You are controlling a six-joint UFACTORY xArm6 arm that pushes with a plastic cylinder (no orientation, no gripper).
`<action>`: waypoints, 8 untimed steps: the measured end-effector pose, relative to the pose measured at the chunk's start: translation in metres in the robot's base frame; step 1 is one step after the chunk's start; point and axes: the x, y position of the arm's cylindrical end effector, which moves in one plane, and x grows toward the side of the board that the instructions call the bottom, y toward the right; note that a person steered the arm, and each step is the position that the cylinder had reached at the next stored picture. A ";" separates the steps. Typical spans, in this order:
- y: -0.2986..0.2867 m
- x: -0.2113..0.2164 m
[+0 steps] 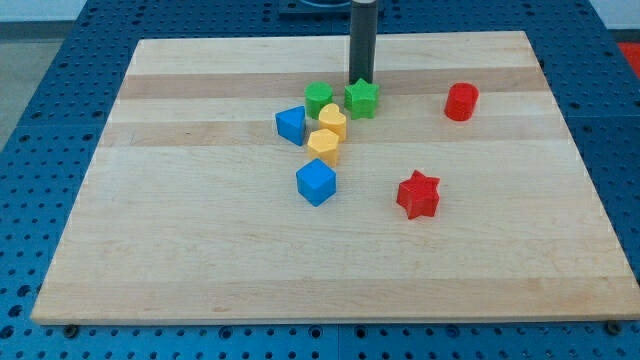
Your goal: Nudge the green star down
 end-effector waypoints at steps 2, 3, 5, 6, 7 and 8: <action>0.000 0.001; 0.001 0.001; 0.003 0.004; 0.003 0.009; 0.003 0.010; 0.014 -0.006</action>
